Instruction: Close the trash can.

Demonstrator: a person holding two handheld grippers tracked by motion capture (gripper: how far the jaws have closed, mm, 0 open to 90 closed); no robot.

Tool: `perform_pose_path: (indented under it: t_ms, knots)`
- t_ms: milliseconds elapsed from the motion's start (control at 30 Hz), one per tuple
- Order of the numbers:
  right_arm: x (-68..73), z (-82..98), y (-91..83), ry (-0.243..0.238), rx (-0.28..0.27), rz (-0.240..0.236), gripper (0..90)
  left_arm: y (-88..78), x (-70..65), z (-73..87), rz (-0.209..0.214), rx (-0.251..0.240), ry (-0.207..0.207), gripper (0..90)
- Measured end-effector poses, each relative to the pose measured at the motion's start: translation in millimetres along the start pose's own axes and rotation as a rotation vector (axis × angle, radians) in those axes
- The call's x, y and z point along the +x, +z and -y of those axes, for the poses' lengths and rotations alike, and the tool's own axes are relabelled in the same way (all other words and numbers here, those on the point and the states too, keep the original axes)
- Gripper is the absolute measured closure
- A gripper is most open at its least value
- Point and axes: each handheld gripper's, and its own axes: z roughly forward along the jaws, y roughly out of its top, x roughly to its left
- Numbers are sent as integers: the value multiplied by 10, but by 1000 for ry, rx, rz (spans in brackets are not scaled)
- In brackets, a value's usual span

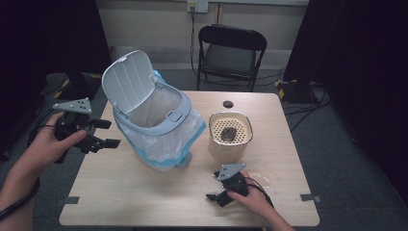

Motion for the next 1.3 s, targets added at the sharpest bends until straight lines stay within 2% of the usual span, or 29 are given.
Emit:
perform_pose_path:
  t_ms: [167, 200, 333, 500, 567, 633, 700, 900, 933, 1033, 1067, 1100, 1133, 1233, 1267, 1300]
  knots:
    - [0, 0, 0, 0, 0, 0, 124, -21, 26, -125, -4, 3, 14, 160]
    - [0, 0, 0, 0, 0, 0, 124, -37, 36, -201, -8, 4, 25, 161]
    - [0, 0, 0, 0, 0, 0, 124, -61, 40, -340, 1, -23, 38, 161]
    - [3, 0, 0, 0, 1, 0, 123, -54, 46, -475, 10, -30, 61, 176]
    - [3, 0, 0, 0, 1, -2, 123, -50, 55, -511, 15, -20, 47, 182]
    - [4, 0, -1, 1, 2, -2, 123, -51, 57, -521, 14, -11, 51, 185]
    - [4, 0, -1, 2, 2, -2, 123, -70, 71, -520, 20, 19, 29, 199]
    - [4, 0, -1, 2, 2, -2, 123, -71, 94, -488, 31, 13, 17, 223]
    - [4, 0, -1, 2, 2, -2, 123, -54, 101, -466, 35, 31, 22, 223]
    - [1, 0, 0, -2, 1, -2, 123, -39, 116, -414, 25, 47, 11, 218]
    - [3, 0, 0, 0, 1, -2, 123, -37, 120, -400, 17, 48, 5, 191]
    - [3, 0, 0, 0, 1, -2, 123, -37, 120, -400, 17, 48, 5, 158]
    - [2, 0, 0, 0, 1, -2, 123, -56, 149, -376, -5, 45, -4, 169]
    - [1, 0, 1, -1, 1, -1, 122, -99, 185, -368, -22, 5, -20, 165]
    - [1, 0, 1, -1, 1, -1, 122, -99, 185, -368, -22, 5, -20, 165]
    - [1, -1, 1, -2, 1, -4, 121, -116, 185, -395, -23, -17, -9, 165]
